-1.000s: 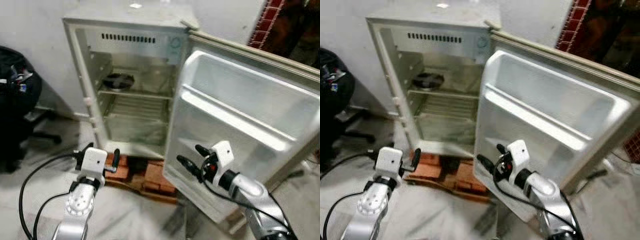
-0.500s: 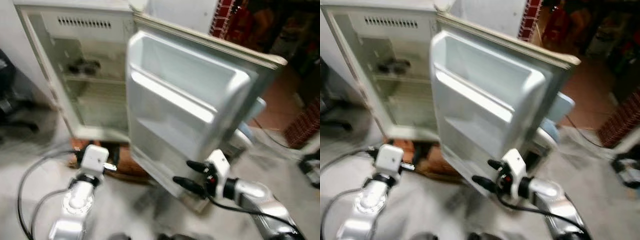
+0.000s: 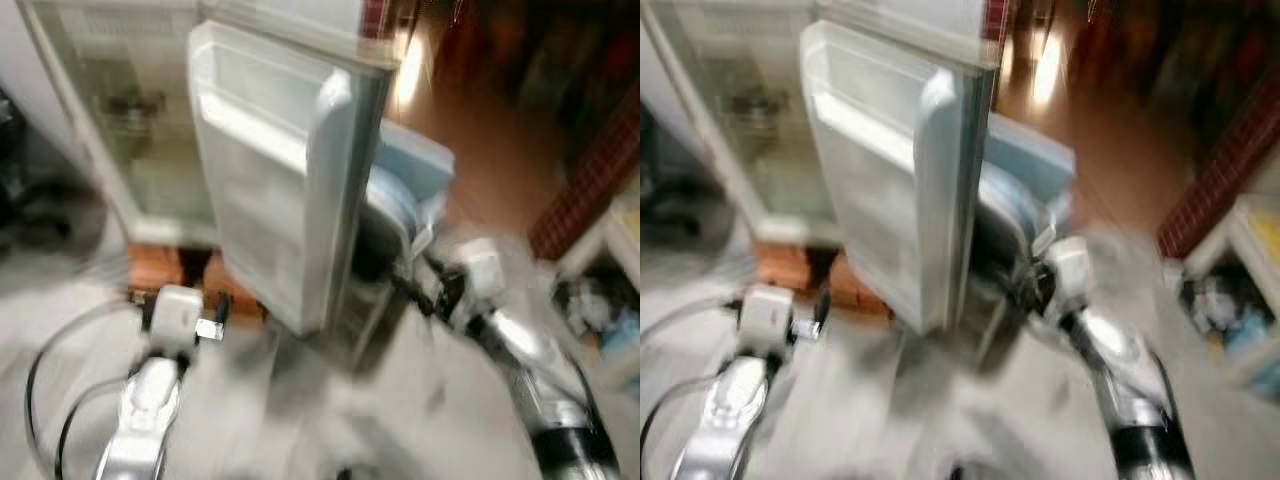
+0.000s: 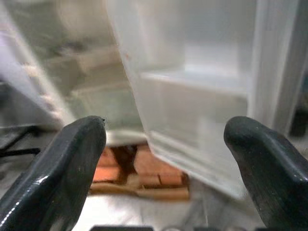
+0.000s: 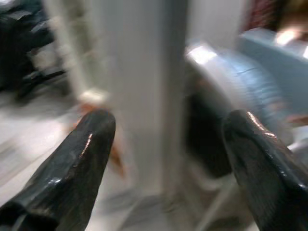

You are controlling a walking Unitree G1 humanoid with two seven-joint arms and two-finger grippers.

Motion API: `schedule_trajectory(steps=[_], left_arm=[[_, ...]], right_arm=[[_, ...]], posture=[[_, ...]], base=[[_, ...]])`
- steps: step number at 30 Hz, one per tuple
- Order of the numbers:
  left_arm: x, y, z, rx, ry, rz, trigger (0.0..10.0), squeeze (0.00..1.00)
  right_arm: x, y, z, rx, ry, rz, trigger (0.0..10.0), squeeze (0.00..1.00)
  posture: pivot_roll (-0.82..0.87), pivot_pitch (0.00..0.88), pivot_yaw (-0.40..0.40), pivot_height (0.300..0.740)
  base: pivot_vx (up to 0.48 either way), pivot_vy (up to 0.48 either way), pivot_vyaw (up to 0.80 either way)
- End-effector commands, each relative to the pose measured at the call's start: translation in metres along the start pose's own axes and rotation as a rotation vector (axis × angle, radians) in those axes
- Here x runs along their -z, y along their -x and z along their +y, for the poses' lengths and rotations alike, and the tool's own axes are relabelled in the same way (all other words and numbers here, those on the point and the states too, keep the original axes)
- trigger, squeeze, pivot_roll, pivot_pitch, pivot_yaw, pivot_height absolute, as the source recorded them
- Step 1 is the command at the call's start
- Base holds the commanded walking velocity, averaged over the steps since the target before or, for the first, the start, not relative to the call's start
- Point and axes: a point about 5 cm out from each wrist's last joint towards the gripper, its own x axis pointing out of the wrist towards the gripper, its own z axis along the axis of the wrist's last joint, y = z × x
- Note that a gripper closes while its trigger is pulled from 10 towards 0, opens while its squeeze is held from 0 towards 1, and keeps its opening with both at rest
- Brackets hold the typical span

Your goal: Restocking fridge

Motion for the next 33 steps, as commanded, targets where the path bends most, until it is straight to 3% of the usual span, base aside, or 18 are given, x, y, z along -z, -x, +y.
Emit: schedule_trajectory(steps=[1, 3, 9, 13, 22, 33], left_arm=[[0.004, 0.004, 0.008, -0.034, 0.029, 0.014, 10.0, 0.00], [0.003, 0.004, 0.008, -0.038, 0.034, 0.012, 10.0, 0.00], [0.005, 0.004, 0.007, -0.036, 0.048, 0.011, 10.0, 0.00], [0.003, 0.002, 0.006, -0.034, 0.068, -0.004, 10.0, 0.00], [0.004, 0.004, 0.008, -0.030, 0.076, -0.005, 10.0, 0.00], [0.006, 0.005, 0.006, -0.028, 0.090, 0.006, 10.0, 0.00]], right_arm=[[-0.015, -0.005, 0.004, 0.088, -0.009, -0.093, 10.0, 0.00], [-0.014, -0.005, 0.005, 0.102, -0.017, -0.098, 10.0, 0.00], [-0.002, 0.001, 0.030, 0.147, -0.034, -0.121, 10.0, 0.00], [-0.002, 0.002, 0.034, 0.159, -0.040, -0.129, 10.0, 0.00], [-0.007, 0.003, 0.022, 0.263, 0.004, -0.149, 10.0, 0.00], [-0.008, 0.004, 0.021, 0.285, 0.011, -0.154, 10.0, 0.00]], posture=[[0.02, 0.000, -0.034, 0.740], [0.02, 0.000, -0.034, 0.740], [0.01, 0.000, -0.035, 0.740], [0.01, 0.000, -0.036, 0.740], [0.01, 0.000, -0.042, 0.740], [0.01, 0.000, -0.037, 0.740]], base=[[0.000, 0.000, 0.77], [0.000, 0.000, 0.77], [0.000, 0.000, 0.76], [0.224, 0.000, 0.50], [0.423, 0.000, 0.09], [0.436, 0.000, 0.00]])
